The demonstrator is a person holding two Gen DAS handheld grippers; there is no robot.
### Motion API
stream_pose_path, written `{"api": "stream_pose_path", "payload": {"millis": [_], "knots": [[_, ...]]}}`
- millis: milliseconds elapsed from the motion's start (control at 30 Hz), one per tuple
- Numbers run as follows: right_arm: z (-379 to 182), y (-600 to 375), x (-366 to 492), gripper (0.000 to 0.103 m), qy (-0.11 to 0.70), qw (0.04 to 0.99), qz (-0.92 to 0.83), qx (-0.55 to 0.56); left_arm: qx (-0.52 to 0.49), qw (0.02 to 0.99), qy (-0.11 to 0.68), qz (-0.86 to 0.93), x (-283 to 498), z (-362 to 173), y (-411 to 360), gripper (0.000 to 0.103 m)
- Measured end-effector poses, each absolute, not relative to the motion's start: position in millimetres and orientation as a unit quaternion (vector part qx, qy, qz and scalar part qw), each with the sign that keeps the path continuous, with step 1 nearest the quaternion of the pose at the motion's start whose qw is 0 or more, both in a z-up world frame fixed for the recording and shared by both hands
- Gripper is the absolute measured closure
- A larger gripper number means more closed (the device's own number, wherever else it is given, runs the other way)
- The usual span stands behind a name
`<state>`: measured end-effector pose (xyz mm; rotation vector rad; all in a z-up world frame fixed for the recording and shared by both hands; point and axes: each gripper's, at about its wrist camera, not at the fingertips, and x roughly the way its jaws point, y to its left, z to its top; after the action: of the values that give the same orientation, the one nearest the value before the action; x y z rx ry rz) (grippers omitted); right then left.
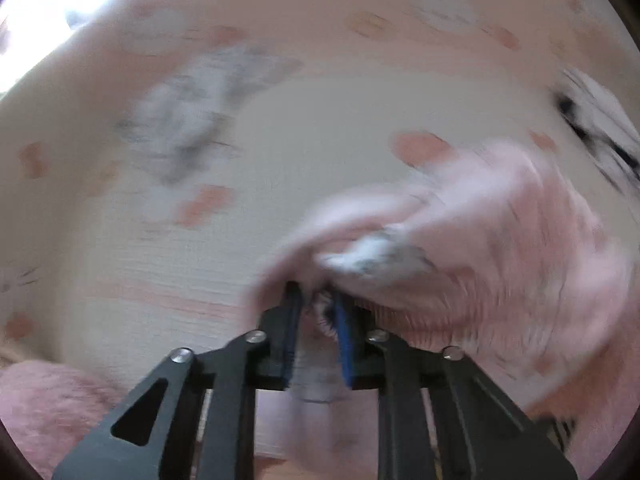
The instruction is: Fold clothes
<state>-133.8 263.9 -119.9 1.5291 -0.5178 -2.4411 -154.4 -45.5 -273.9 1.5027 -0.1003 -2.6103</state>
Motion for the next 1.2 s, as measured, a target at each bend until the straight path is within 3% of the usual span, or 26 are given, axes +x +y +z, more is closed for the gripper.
{"api": "stream_pose_path", "payload": {"millis": [33,167,267,333,400,467,533,700,733,767,800,933,1200], "knots": [[-128,261,-135,0.04,-0.175,0.105,-0.819,0.536,0.492,0.095,-0.027,-0.865,-155,-269,-61,0.098],[-162,260,-141,0.04,-0.181,0.052,-0.779,0.598,0.502,0.188,-0.017,-0.844,-155,-268,-121,0.099],[-147,273,-136,0.047,-0.198,0.002,-0.81,0.553,0.503,0.108,0.07,-0.855,-144,-262,-129,0.098],[-126,274,-130,0.041,-0.177,-0.018,-0.846,0.503,0.493,0.036,0.101,-0.863,-137,-256,-117,0.097],[-125,269,-131,0.036,-0.157,-0.021,-0.853,0.498,0.498,-0.012,0.067,-0.865,-139,-256,-94,0.092],[-132,261,-135,0.036,-0.139,-0.015,-0.847,0.512,0.51,-0.055,0.024,-0.858,-141,-262,-67,0.071],[-149,247,-141,0.037,-0.119,-0.001,-0.829,0.546,0.514,-0.06,0.004,-0.856,-144,-265,-58,0.062],[-182,218,-153,0.037,-0.075,0.024,-0.794,0.603,0.532,-0.024,-0.047,-0.845,-158,-283,-48,0.061],[-189,213,-155,0.041,-0.073,0.032,-0.786,0.614,0.525,-0.022,-0.04,-0.85,-157,-277,-51,0.062],[-188,208,-156,0.046,-0.065,0.04,-0.79,0.608,0.519,-0.019,-0.033,-0.854,-156,-272,-55,0.08],[-184,202,-157,0.066,-0.052,0.048,-0.8,0.596,0.513,-0.017,-0.026,-0.858,-155,-266,-59,0.086],[-169,179,-159,0.089,0.039,0.051,-0.838,0.543,0.487,-0.009,0.003,-0.874,-150,-243,-73,0.09],[-134,185,-159,0.092,0.083,0.017,-0.867,0.491,0.432,0.008,0.061,-0.9,-140,-196,-104,0.091]]}}
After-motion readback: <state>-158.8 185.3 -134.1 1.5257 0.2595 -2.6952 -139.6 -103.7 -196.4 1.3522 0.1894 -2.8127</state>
